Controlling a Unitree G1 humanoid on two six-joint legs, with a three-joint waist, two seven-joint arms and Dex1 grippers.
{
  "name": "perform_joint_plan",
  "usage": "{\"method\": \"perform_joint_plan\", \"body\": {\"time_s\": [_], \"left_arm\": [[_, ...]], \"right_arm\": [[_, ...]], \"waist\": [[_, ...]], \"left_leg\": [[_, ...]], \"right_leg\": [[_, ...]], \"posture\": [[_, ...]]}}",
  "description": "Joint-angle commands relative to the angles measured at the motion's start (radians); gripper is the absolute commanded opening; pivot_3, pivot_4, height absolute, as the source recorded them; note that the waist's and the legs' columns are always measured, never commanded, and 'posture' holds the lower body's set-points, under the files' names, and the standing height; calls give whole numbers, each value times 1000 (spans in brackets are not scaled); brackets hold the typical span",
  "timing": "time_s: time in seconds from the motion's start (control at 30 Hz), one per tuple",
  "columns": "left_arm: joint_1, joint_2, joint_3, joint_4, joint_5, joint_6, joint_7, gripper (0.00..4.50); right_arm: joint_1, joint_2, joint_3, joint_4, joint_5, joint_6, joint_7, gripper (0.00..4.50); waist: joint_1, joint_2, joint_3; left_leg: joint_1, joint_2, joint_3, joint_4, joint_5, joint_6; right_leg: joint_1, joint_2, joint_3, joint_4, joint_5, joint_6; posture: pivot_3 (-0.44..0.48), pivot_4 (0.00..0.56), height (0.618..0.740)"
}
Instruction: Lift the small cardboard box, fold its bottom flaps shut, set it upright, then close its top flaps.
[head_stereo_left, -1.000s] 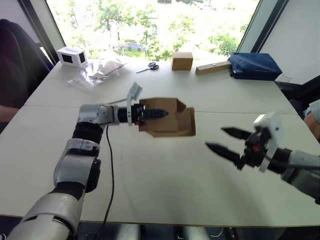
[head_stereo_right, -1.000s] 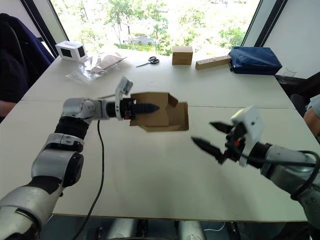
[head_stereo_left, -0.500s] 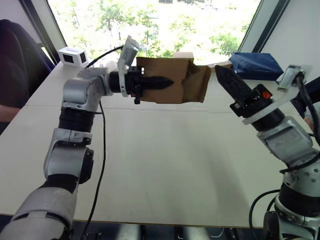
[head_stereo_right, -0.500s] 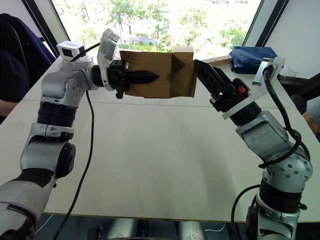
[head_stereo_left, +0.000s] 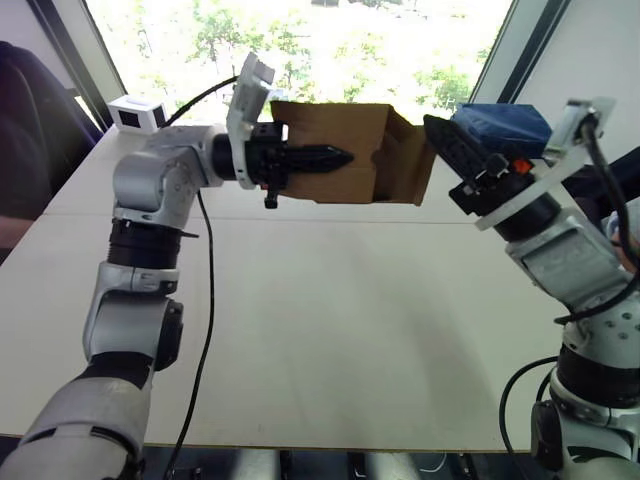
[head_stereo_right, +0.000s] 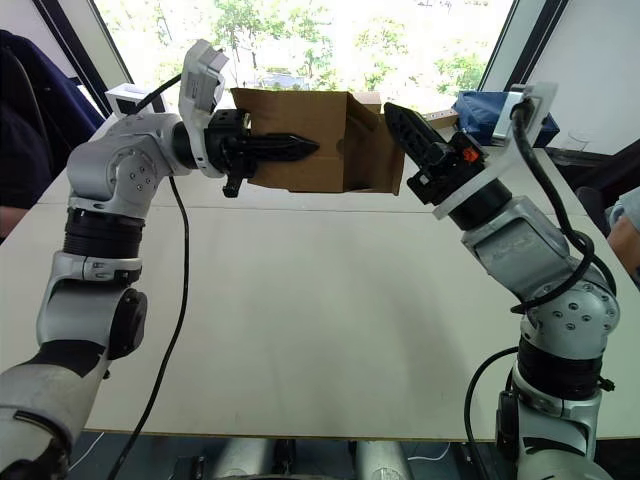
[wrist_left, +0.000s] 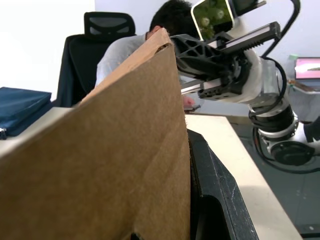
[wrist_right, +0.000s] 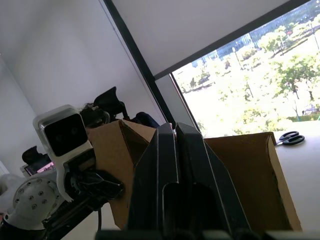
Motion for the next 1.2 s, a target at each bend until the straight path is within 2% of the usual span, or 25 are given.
{"method": "perform_joint_plan", "body": {"time_s": [0.03,0.23,0.73,1.1,1.2], "left_arm": [[-13,9,18,-46,-30,5,0,0],[-15,8,18,-48,-43,9,8,0],[-28,-40,28,-27,-76,44,47,0],[-3,-12,30,-73,-131,123,-5,0],[8,-13,16,-86,-114,109,1,0]], "right_arm": [[-26,-18,7,-5,-21,1,32,71],[-34,-16,34,4,-44,15,60,71],[-56,87,133,-6,-115,16,83,71],[-38,88,129,5,-206,26,110,71],[-41,95,135,0,-205,27,114,71]], "waist": [[-1,0,0],[-1,0,0],[-2,0,0],[-2,0,0],[-2,0,0]], "left_leg": [[0,0,0,0,0,0],[0,0,0,0,0,0],[-1,0,0,0,0,0],[-1,0,0,0,0,0],[-1,0,0,0,0,0]], "right_leg": [[0,0,0,0,0,0],[0,0,0,0,0,0],[-1,0,0,0,0,0],[-2,0,0,0,0,0],[-2,0,0,0,0,0]], "posture": [[0,150,740],[0,150,740],[0,150,740],[0,150,740],[0,150,740]]}}
